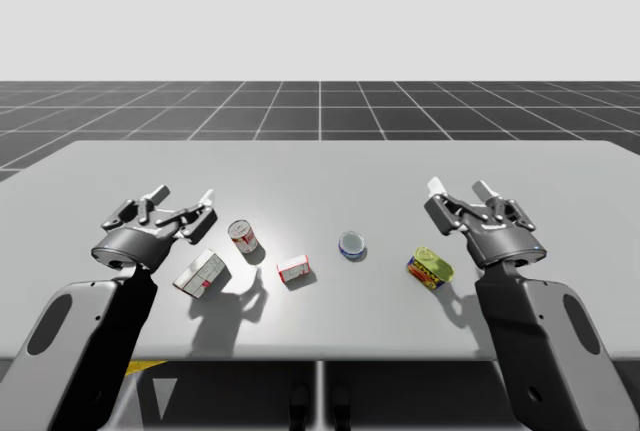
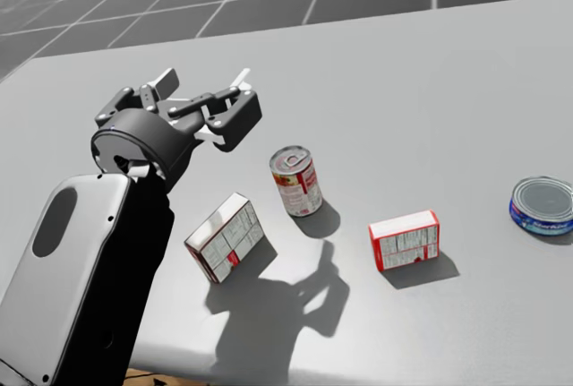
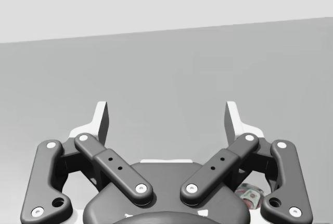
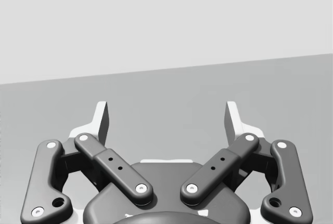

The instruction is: Pick up the tomato soup can and lift it.

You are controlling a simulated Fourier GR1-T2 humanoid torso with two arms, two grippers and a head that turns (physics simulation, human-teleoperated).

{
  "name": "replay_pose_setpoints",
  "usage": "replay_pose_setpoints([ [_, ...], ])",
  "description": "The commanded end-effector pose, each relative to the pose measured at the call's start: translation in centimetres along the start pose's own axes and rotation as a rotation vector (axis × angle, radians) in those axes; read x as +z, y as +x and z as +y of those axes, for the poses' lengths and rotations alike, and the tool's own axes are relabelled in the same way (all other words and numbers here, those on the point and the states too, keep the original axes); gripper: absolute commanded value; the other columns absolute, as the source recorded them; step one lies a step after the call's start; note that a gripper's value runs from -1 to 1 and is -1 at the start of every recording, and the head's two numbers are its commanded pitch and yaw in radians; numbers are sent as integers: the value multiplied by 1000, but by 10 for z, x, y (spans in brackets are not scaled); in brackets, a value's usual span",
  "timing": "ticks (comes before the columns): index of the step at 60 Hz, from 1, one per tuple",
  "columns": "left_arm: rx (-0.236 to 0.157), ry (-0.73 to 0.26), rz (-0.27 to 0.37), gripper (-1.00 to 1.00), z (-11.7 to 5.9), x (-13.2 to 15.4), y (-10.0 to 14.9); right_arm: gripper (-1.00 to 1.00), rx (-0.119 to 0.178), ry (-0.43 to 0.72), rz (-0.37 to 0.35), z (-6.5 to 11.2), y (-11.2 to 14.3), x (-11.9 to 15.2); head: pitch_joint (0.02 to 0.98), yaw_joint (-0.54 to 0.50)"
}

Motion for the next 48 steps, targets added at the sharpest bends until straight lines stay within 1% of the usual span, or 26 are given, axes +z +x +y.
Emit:
replay_pose_setpoints([
  [1,37,-67,19,-1000,-8,2,2,-1000,6,1,3,1,-1,0,776,357],
  [2,44,-90,31,-1000,-9,2,3,-1000,7,-1,3,1,-1,0,773,357],
  [4,30,-105,39,-1000,-11,4,5,-1000,7,-3,3,1,-1,0,770,360],
  [5,29,-108,40,-1000,-12,6,6,-1000,8,-3,3,1,-1,0,768,360],
  [7,33,-113,39,-1000,-13,9,9,-1000,10,-4,3,1,-1,1,765,358],
  [10,36,-152,49,-1000,-14,16,16,-1000,12,-5,3,2,-1,1,763,360],
  [12,22,-163,42,-1000,-14,19,18,-1000,12,-4,3,2,-1,1,764,362],
  [14,7,-197,56,-1000,-14,24,23,-1000,15,-4,2,2,-2,0,763,364],
  [16,5,-220,62,-1000,-13,26,25,-1000,14,-4,2,1,-2,0,763,364],
  [17,1,-246,74,-1000,-13,28,27,-1000,14,-4,1,1,-1,0,764,364],
  [20,-26,-283,100,-1000,-10,32,30,-1000,14,-5,2,1,-2,0,761,364],
  [22,-36,-312,122,-1000,-8,34,31,-1000,16,-8,2,1,-2,0,760,362],
  [24,-62,-331,144,-1000,-6,35,30,-1000,15,-10,1,1,-1,0,759,360],
  [27,-79,-344,164,-1000,-2,36,28,-1000,16,-11,1,1,-1,1,754,360],
  [28,-85,-362,188,-1000,1,36,26,-1000,16,-12,1,1,-1,1,749,359],
  [30,-89,-372,205,-1000,3,36,23,-1000,17,-14,0,1,-1,1,747,357],
  [31,-97,-378,218,-1000,5,35,21,-1000,20,-17,-1,0,-1,1,745,357],
  [34,-91,-401,250,-1000,8,35,15,-1000,24,-24,-2,0,-1,1,743,357],
  [38,-100,-412,286,-1000,11,33,7,-1000,25,-26,-4,0,0,1,741,358],
  [42,-97,-439,329,-1000,12,31,-4,-1000,25,-27,-4,0,0,1,739,359],
  [44,-104,-441,346,-1000,13,29,-9,-1000,27,-27,-6,0,0,1,738,359],
  [48,-91,-465,375,-1000,14,26,-18,-1000,25,-26,-7,-1,0,1,739,359],
])
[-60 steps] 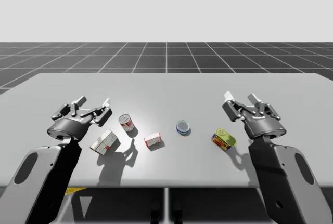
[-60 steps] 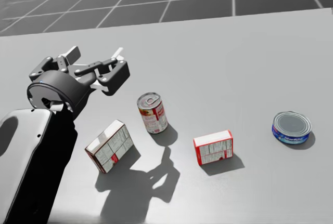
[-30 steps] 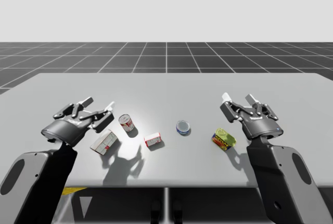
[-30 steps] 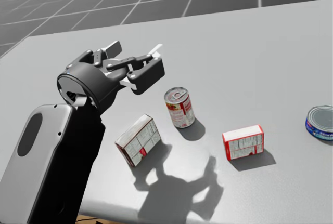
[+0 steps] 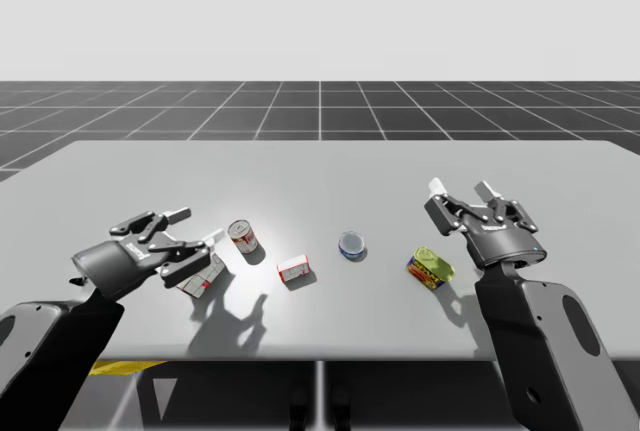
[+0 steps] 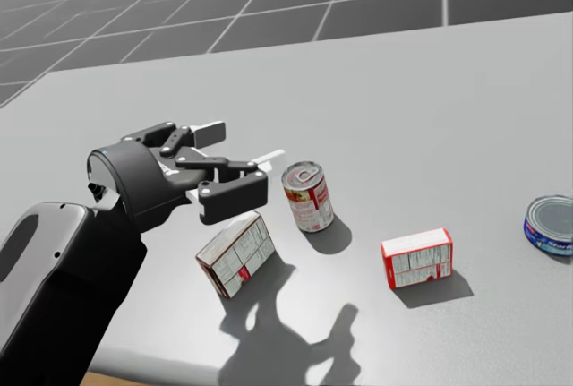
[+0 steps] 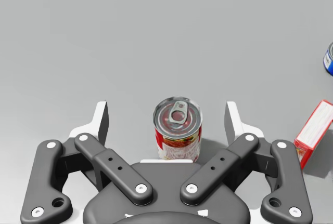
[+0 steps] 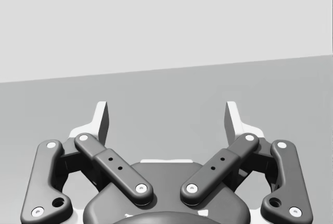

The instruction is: Pick up the tomato soup can and lift it.

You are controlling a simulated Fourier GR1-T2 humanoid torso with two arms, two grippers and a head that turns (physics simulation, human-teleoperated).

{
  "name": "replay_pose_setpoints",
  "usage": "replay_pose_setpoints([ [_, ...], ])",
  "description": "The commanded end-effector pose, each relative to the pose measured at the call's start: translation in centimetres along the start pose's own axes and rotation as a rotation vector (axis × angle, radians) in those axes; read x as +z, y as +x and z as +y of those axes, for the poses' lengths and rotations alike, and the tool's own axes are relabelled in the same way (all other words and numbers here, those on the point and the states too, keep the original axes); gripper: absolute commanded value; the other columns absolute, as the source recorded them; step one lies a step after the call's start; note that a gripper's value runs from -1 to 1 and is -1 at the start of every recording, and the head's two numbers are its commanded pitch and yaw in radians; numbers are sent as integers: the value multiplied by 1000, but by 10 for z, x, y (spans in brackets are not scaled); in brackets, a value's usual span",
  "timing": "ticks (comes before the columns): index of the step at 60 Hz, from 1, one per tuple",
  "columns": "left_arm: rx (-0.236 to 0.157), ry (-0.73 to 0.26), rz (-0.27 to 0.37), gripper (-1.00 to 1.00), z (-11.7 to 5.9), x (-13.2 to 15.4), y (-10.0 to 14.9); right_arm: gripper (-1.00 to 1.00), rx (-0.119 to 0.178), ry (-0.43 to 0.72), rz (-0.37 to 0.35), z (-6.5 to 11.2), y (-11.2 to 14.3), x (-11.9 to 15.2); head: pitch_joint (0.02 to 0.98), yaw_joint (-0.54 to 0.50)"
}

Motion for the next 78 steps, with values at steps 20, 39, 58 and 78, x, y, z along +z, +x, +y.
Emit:
replay_pose_setpoints([
  [20,20,-56,169,-1000,6,-39,-39,-1000,5,-1,-5,-2,1,-1,739,346],
  [39,14,-46,194,-1000,8,-70,-39,-1000,4,3,-7,-3,1,-1,738,338],
  [58,18,-52,240,-1000,5,-96,-41,-1000,-1,4,-15,-3,3,-1,740,326],
  [78,6,-65,273,960,-1,-103,-51,-1000,3,5,-17,-3,3,0,737,319],
])
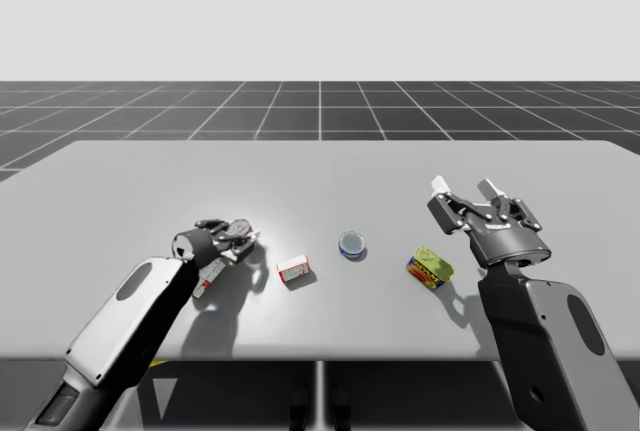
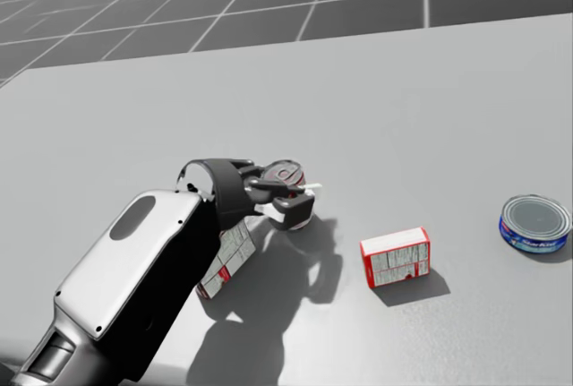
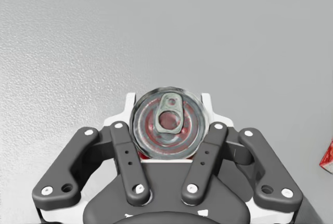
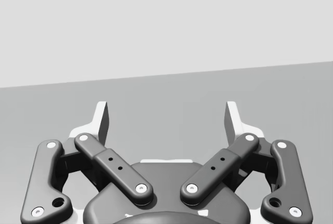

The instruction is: Pick up the tomato soup can and lift it.

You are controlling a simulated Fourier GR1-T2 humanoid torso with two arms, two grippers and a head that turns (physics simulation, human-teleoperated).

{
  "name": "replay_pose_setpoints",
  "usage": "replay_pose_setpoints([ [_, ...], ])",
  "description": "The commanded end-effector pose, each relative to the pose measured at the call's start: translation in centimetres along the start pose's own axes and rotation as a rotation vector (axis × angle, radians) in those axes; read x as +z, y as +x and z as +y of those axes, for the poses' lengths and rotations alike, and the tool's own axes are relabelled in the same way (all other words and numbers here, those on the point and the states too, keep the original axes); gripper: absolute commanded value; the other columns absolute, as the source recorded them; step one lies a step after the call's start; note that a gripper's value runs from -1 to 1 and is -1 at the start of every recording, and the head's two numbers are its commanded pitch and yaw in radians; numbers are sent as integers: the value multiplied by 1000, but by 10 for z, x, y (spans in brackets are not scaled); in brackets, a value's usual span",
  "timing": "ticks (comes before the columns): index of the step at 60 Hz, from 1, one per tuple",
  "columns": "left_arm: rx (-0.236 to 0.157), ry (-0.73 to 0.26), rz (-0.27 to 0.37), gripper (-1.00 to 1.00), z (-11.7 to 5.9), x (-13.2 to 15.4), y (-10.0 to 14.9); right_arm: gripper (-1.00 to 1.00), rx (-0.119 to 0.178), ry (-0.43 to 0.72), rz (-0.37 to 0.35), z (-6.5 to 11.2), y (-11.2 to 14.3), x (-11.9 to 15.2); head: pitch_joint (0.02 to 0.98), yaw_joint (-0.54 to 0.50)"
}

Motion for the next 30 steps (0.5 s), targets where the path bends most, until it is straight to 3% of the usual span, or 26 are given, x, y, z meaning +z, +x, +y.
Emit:
replay_pose_setpoints([
  [1,-6,-11,17,993,-1,-4,-7,-1000,0,1,-1,0,0,0,737,319],
  [9,-17,-20,17,1000,-3,-4,-10,-1000,2,0,1,0,0,0,702,319],
  [30,-31,-36,17,1000,-7,-5,-12,-1000,0,-3,-1,0,0,0,446,322],
])
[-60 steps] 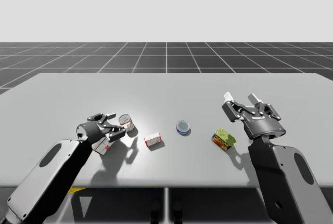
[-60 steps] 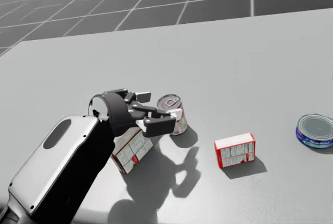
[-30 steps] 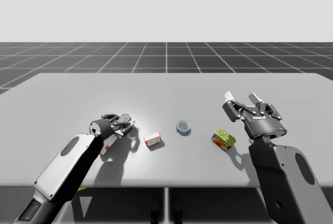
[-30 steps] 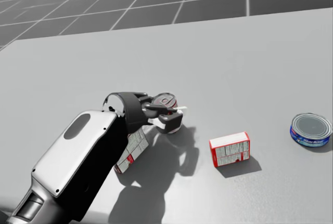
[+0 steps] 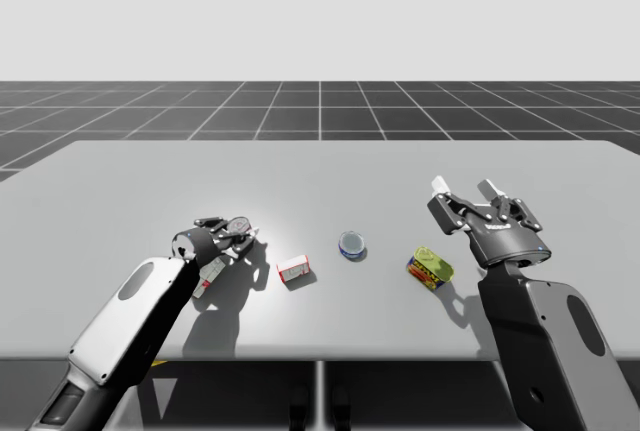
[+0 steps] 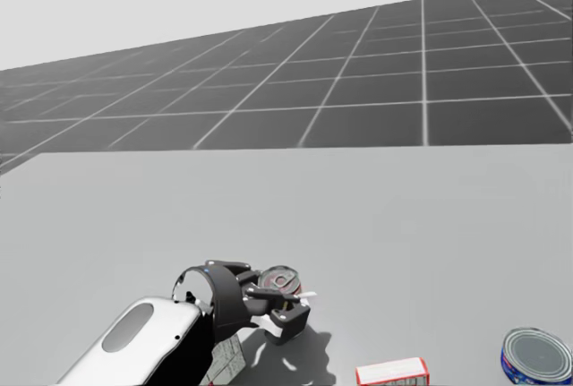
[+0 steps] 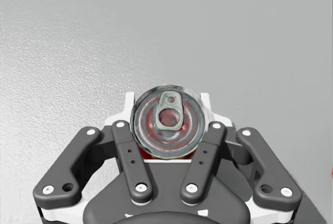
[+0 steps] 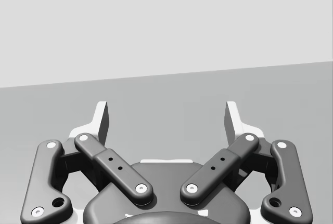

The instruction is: Pick up the tomato soup can and lift it.

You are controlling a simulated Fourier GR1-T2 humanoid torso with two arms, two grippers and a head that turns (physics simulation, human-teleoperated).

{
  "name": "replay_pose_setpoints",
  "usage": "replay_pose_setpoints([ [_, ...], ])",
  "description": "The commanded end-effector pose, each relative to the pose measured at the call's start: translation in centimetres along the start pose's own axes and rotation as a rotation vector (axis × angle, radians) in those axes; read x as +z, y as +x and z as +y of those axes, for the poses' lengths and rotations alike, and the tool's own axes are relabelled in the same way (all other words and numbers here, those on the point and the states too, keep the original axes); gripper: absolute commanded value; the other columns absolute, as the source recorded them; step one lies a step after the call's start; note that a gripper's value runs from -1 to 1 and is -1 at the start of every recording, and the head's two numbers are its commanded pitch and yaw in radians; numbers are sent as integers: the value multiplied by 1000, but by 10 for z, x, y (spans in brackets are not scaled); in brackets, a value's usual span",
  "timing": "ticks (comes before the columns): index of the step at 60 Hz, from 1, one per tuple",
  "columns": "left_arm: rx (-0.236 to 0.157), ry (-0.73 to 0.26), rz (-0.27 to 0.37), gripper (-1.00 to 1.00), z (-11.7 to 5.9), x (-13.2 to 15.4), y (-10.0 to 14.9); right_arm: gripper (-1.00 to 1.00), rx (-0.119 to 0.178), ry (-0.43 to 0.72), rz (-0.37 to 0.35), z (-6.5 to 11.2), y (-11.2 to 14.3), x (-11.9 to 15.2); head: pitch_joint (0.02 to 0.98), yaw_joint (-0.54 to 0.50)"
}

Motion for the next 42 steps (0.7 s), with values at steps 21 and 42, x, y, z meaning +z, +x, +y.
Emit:
replay_pose_setpoints([
  [21,-83,-93,-43,1000,-12,23,18,-1000,0,1,1,-1,0,-1,409,319],
  [42,-156,-54,-156,1000,-11,61,76,-1000,1,2,1,-2,0,-2,396,316],
])
